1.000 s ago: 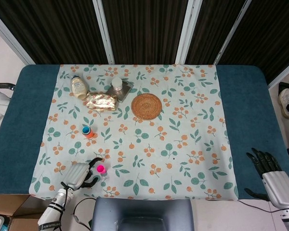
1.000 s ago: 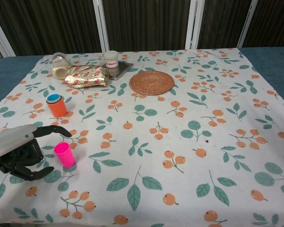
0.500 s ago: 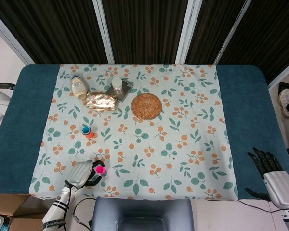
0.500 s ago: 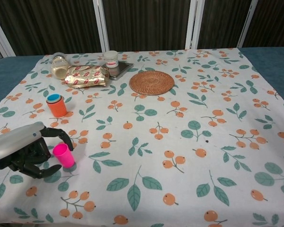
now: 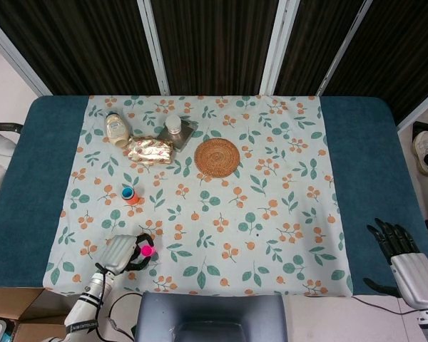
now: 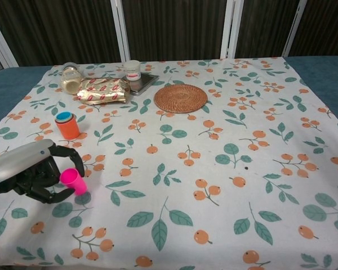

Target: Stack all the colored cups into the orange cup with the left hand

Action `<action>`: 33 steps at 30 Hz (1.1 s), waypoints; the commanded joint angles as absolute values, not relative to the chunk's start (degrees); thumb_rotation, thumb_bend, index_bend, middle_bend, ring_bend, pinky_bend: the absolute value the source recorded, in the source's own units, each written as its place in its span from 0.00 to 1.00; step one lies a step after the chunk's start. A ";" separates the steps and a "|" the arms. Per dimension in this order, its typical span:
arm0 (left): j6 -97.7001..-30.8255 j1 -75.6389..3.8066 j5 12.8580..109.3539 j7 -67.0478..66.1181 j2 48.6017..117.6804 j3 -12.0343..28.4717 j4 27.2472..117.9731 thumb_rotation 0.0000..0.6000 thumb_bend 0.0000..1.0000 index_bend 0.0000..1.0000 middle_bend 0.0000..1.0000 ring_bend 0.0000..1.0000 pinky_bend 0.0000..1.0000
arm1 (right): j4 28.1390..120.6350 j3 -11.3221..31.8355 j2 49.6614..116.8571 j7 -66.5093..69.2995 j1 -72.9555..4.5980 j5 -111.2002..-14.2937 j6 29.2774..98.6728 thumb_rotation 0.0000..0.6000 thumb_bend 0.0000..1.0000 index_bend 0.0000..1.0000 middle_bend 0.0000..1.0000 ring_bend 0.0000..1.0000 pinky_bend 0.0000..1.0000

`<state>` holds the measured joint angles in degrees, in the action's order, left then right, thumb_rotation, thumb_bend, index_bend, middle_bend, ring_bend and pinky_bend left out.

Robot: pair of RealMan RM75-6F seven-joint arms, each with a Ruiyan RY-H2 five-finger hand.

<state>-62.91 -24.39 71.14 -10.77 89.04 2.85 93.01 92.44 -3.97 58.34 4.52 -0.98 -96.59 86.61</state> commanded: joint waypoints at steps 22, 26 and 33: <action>-60.80 -34.73 53.28 -12.13 87.57 20.73 83.82 1.00 0.37 0.56 1.00 1.00 1.00 | 92.66 -3.48 58.73 3.47 -1.11 -95.44 86.04 1.00 0.18 0.00 0.00 0.00 0.00; -60.64 -35.41 53.13 -12.37 88.75 20.02 81.69 1.00 0.38 0.56 1.00 1.00 1.00 | 92.73 -3.26 58.72 3.46 -1.11 -95.08 86.08 1.00 0.19 0.00 0.00 0.00 0.00; -59.79 -35.93 52.64 -12.10 90.21 18.80 78.39 1.00 0.37 0.56 1.00 1.00 1.00 | 92.76 -3.20 58.75 3.31 -1.13 -94.86 85.93 1.00 0.19 0.00 0.00 0.00 0.00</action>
